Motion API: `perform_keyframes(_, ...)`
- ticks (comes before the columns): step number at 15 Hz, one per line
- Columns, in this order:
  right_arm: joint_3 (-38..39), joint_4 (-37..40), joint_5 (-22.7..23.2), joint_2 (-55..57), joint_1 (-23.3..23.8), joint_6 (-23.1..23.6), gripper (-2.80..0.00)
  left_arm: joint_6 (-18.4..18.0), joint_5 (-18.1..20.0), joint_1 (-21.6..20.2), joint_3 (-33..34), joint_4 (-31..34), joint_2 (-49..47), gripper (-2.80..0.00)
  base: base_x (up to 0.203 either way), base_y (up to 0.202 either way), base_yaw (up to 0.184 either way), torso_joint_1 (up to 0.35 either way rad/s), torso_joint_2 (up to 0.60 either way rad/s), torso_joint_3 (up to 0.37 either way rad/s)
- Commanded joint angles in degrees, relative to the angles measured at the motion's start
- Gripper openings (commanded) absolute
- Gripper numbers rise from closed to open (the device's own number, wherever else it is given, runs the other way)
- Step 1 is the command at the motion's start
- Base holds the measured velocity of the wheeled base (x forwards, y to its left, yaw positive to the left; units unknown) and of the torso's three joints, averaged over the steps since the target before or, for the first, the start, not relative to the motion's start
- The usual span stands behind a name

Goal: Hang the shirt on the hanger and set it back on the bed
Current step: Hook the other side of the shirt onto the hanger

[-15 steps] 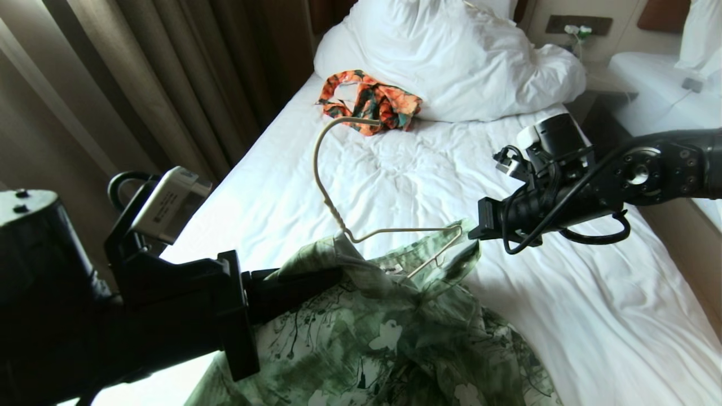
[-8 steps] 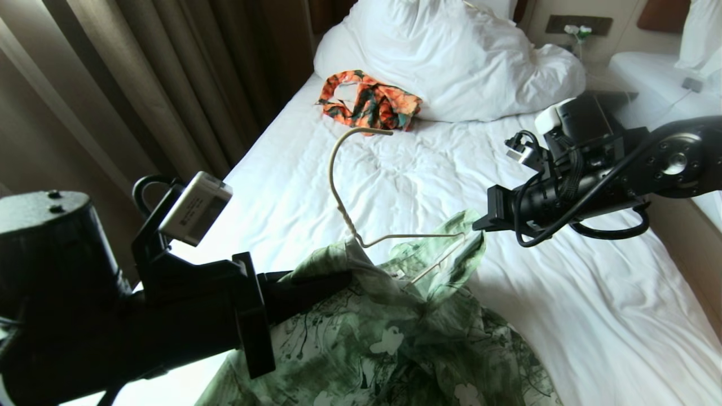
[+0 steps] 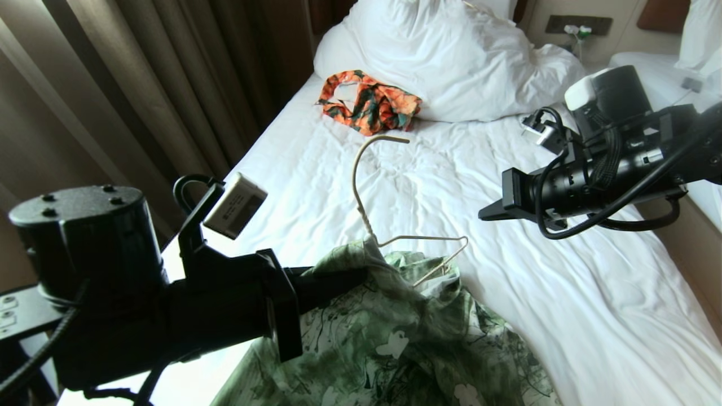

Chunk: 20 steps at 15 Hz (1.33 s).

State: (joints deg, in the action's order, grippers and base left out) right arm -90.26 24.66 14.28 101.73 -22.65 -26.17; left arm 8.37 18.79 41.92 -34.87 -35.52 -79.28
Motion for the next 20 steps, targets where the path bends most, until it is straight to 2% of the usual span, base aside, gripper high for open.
perform_keyframes(1, 0.8, 0.0, 0.1, 1.2, 0.8, 0.0, -2.8, 0.1, 0.2, 0.1, -0.1, -0.2, -0.8, -2.8, 0.0, 0.0, 0.0, 0.0, 0.0, 0.0)
perform_keyframes(6, -2.7, -1.3, -0.4, 9.9, 1.4, 0.2, -2.8, -0.2, 0.1, 1.3, 3.2, -0.2, 1.0, -2.8, 0.0, 0.0, 0.0, 0.0, 0.0, 0.0)
perform_keyframes(7, -3.3, -1.4, -0.5, 11.4, 1.4, 0.4, 0.0, -0.5, 0.0, 0.8, 3.6, -0.2, 1.8, -2.8, 0.0, 0.0, 0.0, 0.0, 0.0, 0.0)
perform_keyframes(15, 0.7, -1.6, -1.0, 16.5, -0.6, 1.2, 0.0, -0.5, -0.4, -1.1, 5.4, -0.2, 2.9, -2.8, 0.0, 0.0, 0.0, 0.0, 0.0, 0.0)
perform_keyframes(20, 2.6, -5.7, -1.8, 18.7, -2.2, 1.2, 0.0, -0.5, -0.4, -1.2, 5.3, -0.3, 2.8, -2.8, 0.0, 0.0, 0.0, 0.0, 0.0, 0.0)
